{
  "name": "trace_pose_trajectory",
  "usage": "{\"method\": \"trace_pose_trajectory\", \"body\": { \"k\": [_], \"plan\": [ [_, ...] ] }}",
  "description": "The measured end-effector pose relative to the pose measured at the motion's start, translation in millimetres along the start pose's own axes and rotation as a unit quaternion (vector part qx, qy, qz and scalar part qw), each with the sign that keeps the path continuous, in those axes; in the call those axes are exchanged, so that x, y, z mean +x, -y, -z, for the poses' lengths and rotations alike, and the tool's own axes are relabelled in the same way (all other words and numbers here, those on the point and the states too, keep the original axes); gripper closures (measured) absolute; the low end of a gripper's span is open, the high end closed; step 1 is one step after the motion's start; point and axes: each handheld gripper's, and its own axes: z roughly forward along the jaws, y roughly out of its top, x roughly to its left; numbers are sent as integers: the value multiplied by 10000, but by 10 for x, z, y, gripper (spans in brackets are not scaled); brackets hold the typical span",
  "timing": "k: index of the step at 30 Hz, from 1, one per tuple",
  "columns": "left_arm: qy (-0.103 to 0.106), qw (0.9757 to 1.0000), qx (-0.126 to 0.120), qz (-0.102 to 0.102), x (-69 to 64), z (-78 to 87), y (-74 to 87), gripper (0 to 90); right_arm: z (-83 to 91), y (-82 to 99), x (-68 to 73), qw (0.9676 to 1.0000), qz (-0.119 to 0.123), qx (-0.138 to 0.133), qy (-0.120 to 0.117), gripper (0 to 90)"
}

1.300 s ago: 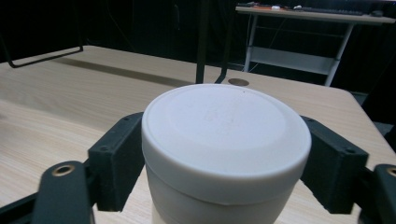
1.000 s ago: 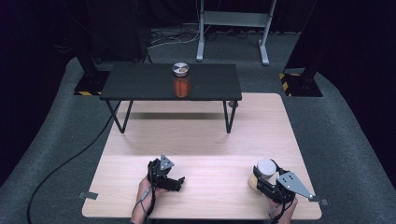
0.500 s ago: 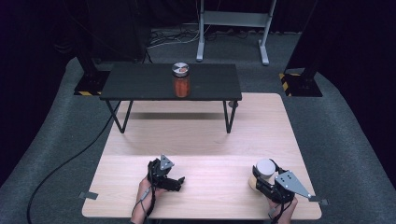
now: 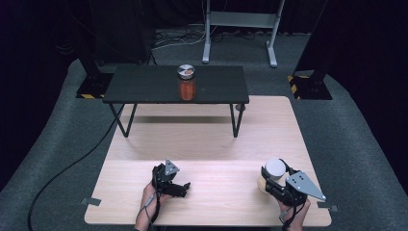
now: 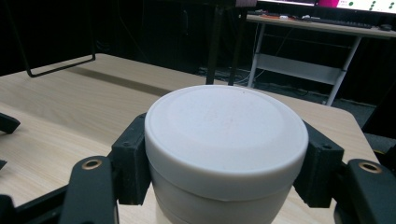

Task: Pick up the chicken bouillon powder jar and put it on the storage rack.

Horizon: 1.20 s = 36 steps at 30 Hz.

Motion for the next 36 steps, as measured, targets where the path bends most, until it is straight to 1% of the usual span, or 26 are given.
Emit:
{"method": "trace_pose_trajectory", "body": {
  "k": [3,13,18,21,24,28,36],
  "plan": [
    [0,10000,1,-1,0,0,0,4,2,-42,25,9999,67,-53,57,322],
    [2,10000,-4,-1,0,0,2,5,-30,-173,32,9996,155,-231,-30,322],
    [3,10000,-3,-3,0,1,2,5,-68,-261,-15,9995,35,-245,-179,322],
    [2,10000,-4,-2,-1,1,2,6,-90,-310,1,9995,105,-238,-176,322],
    [2,10000,-4,-3,0,1,2,6,-116,-354,-21,9994,65,-248,-229,322],
    [4,10000,-10,-8,-1,2,4,8,-148,-418,-14,9993,149,-238,-231,322],
    [4,10000,-10,-8,-1,2,4,9,-208,-535,-16,9991,210,-280,-258,322]
  ]
}}
